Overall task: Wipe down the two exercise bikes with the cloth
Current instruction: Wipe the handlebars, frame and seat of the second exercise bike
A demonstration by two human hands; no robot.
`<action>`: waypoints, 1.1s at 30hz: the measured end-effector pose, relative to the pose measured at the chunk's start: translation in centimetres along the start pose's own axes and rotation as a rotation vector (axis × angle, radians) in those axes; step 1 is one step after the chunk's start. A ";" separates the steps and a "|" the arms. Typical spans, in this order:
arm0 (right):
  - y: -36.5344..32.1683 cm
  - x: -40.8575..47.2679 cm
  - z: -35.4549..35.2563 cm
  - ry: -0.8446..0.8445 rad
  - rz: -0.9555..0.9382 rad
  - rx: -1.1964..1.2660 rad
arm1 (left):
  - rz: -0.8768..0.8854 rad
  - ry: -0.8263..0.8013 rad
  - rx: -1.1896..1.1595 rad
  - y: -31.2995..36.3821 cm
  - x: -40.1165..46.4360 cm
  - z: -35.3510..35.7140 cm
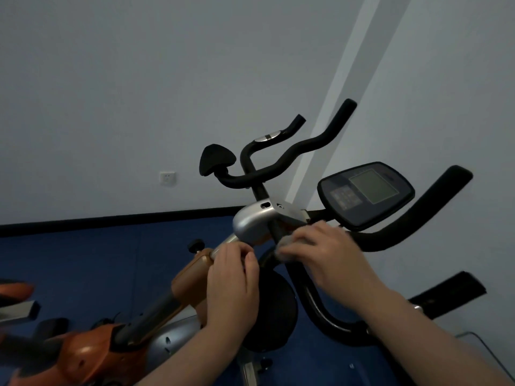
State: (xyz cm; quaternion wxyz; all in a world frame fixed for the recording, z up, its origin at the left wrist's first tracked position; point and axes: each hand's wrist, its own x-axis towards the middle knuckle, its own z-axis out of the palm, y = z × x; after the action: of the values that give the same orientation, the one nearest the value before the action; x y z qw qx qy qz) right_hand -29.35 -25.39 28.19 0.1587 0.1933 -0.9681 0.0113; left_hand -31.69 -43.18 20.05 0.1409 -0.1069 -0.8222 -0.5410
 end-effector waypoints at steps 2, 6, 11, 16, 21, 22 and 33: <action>1.6 -0.3 -1.2 0.083 0.163 -0.055 | 0.009 -0.005 -0.005 0.0 0.0 -0.1; -0.2 1.1 -1.2 0.194 0.299 0.018 | -0.060 -0.051 -0.113 0.2 0.0 -0.1; -2.3 0.5 0.8 0.029 0.179 0.058 | -0.094 -0.133 -0.219 0.9 1.3 -0.9; 1.4 -2.2 -1.7 0.173 0.421 -0.071 | -0.044 -0.234 -0.238 2.8 3.8 -0.9; 0.1 0.8 -1.8 0.329 0.514 -0.017 | -0.008 -0.329 -0.175 4.9 6.4 1.4; -0.6 1.1 -1.2 0.249 0.456 -0.014 | -0.003 -0.356 -0.135 4.9 6.4 1.8; 2.2 -2.1 -3.1 0.388 0.762 -0.066 | 0.321 -0.400 0.295 4.6 5.1 1.7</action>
State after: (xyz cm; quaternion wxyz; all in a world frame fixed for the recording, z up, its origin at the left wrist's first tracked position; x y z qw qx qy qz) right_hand -27.42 -22.36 30.58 0.3284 -0.1889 -0.9225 0.0742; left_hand -35.18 -39.64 25.15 0.0739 -0.3182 -0.8760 -0.3548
